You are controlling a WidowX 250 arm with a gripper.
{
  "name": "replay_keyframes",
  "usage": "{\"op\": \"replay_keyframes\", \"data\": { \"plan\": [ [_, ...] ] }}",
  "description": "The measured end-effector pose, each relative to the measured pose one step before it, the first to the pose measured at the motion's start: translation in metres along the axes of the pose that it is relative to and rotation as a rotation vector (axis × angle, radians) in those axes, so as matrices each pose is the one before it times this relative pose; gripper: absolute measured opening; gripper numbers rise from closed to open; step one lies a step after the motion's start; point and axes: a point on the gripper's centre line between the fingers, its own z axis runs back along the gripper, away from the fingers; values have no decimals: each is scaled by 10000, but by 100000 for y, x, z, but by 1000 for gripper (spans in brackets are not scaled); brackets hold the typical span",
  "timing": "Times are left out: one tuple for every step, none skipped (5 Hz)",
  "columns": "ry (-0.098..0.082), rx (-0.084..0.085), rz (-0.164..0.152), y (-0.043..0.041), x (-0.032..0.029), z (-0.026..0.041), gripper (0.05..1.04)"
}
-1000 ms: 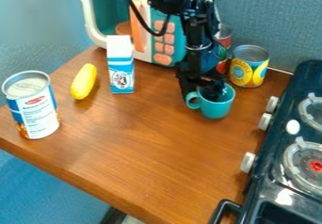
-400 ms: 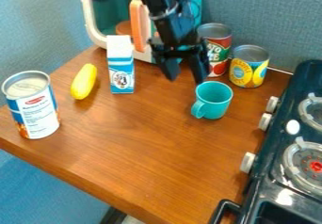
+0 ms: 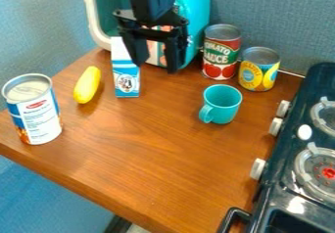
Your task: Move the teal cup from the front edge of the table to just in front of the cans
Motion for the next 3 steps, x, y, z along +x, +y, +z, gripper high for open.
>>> {"op": "replay_keyframes", "data": {
  "plan": [
    [2469,1358,-184,-274,-4242,-137,1001],
    [1166,380,36,173,-3886,-769,1001],
    [246,-207,444,1251,-1940,-1873,1001]
  ]
}}
